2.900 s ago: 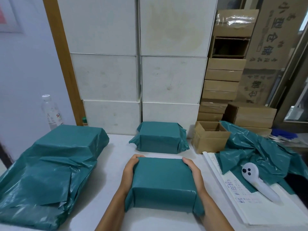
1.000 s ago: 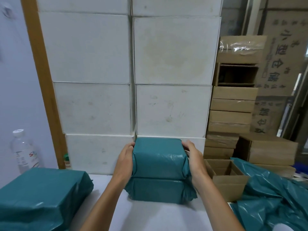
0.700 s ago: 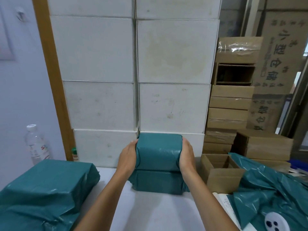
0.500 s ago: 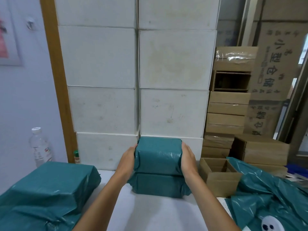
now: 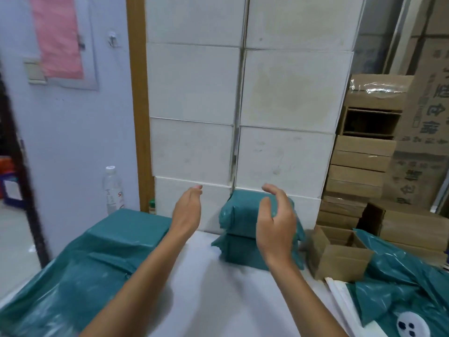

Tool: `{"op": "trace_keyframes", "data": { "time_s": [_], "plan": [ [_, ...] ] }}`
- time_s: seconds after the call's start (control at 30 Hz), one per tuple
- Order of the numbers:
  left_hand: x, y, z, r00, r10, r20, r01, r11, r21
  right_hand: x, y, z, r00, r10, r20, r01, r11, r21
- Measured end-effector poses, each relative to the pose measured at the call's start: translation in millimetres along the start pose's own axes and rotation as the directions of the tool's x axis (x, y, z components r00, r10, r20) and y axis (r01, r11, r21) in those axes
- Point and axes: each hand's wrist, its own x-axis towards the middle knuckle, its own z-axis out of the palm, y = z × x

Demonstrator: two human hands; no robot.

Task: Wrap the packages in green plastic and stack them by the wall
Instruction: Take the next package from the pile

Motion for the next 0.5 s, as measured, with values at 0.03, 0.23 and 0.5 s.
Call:
{"op": "trace_keyframes", "data": {
  "time_s": [0.03,0.23,0.5],
  "plan": [
    [-2.3,-2.5,-19.7,0.999,0.013,-0.035,-0.013,1.0,0.008,-14.2,-9.4,13.0,0.999,0.009,0.041,-0.011,0.999,0.049],
    [-18.1,-38.5,-132.2,0.98,0.001,-0.198,0.019,0.995,0.096,-88.3,-36.6,91.9,0.878,0.195,0.438,-0.229,0.973,0.026],
    [-32.0,-107.5,-218.9,0.946,-0.113,-0.304,0.207,0.932,0.298,-139.8,10.7,166.8,0.67,0.446,0.593,-0.464,0.876,-0.135]
  ]
}}
